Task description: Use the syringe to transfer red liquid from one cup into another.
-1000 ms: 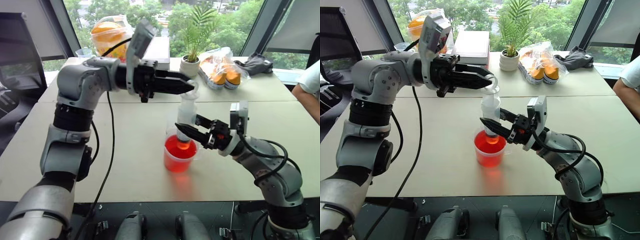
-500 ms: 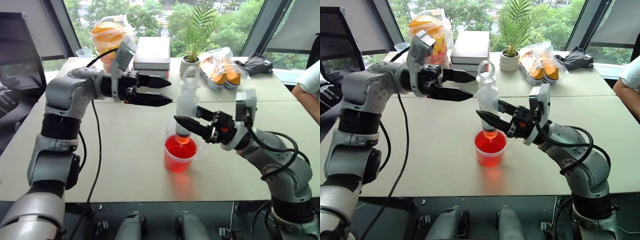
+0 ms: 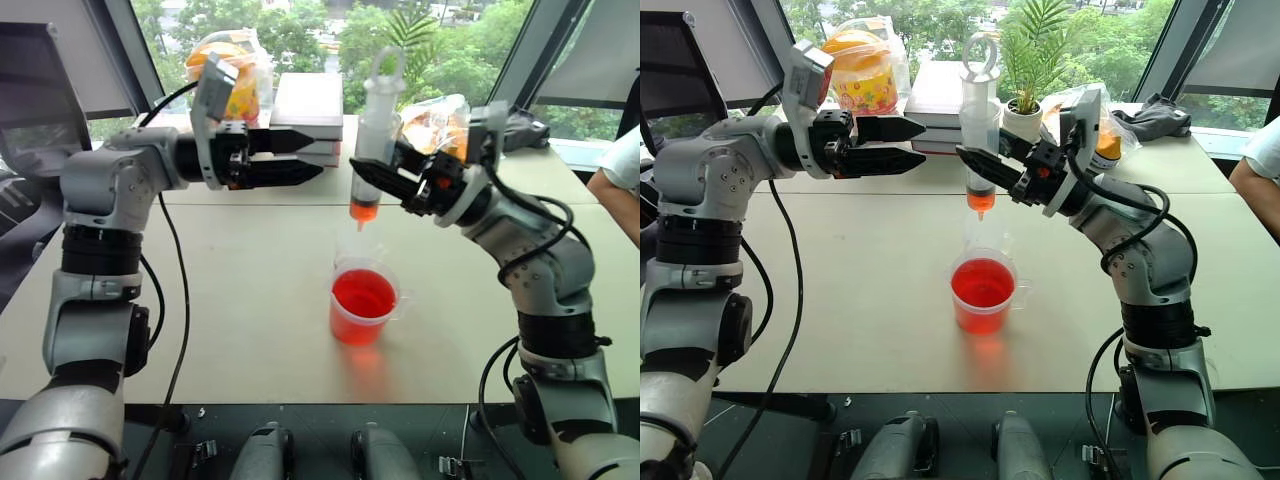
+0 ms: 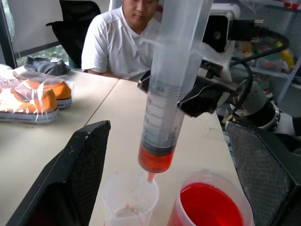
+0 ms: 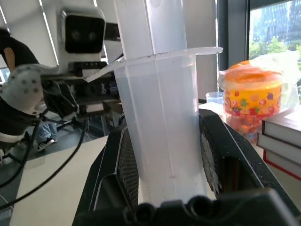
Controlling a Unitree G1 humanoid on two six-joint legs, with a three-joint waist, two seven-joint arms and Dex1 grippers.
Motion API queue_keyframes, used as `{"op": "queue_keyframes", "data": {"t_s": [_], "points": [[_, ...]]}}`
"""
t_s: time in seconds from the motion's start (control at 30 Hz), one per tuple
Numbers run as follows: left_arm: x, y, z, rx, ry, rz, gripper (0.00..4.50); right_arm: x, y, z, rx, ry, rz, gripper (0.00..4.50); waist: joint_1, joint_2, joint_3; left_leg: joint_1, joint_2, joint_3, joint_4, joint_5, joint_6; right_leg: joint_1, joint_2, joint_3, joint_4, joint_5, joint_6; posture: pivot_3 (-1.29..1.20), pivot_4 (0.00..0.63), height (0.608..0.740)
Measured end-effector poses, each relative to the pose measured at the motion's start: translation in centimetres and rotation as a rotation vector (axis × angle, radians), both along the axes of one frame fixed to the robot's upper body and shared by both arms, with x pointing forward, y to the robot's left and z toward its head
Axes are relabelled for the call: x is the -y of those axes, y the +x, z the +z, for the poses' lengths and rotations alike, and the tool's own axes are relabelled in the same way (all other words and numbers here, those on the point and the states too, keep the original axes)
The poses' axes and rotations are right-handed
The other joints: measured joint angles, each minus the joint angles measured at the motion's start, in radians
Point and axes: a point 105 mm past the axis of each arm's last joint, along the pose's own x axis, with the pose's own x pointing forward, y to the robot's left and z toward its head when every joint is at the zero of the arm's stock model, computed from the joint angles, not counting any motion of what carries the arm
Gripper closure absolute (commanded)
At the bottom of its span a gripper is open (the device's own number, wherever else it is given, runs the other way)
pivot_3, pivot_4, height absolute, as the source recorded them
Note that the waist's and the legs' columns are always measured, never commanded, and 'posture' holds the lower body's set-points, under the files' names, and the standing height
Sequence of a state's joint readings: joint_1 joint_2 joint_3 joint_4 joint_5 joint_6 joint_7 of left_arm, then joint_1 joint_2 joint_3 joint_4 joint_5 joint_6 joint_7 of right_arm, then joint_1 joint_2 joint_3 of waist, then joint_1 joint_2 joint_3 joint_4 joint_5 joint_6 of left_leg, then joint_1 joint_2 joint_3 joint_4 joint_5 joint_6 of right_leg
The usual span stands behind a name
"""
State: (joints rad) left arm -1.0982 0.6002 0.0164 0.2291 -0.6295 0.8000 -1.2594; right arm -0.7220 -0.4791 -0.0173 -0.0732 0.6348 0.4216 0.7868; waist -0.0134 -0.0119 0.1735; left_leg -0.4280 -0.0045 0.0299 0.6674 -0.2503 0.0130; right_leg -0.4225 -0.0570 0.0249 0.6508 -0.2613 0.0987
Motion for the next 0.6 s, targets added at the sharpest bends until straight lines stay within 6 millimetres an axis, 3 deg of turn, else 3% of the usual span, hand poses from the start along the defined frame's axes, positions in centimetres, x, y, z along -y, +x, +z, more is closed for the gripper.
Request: {"op": "queue_keyframes", "data": {"t_s": [0.27,0.47,0.6], "points": [[1.4,0.2,0.2,-0.004,-0.037,-0.016,0.47,0.4,2.4,-3.8,-0.041,-0.032,-0.056,3.05,0.003,0.0,0.0,0.0,0.0,0.0,0.0,0.0,0.0,0.0,0.0,0.0,0.0,0.0,0.0,0.0,0.15,0.74],[3.6,1.6,1.9,0.047,-0.086,0.01,0.47,0.1,2.4,-4.1,-0.026,-0.044,-0.058,3.05,0.001,0.0,0.0,0.0,0.0,0.0,0.0,0.0,-0.001,0.0,0.0,0.0,0.0,0.0,0.0,0.0,0.15,0.74],[4.5,2.4,1.9,0.009,-0.104,0.017,0.47,0.1,2.4,-4.4,-0.035,-0.045,-0.059,3.05,-0.002,0.0,0.0,0.0,0.0,0.0,0.0,0.0,-0.001,-0.001,0.0,0.0,0.0,0.0,0.0,0.0,0.15,0.74]]}}
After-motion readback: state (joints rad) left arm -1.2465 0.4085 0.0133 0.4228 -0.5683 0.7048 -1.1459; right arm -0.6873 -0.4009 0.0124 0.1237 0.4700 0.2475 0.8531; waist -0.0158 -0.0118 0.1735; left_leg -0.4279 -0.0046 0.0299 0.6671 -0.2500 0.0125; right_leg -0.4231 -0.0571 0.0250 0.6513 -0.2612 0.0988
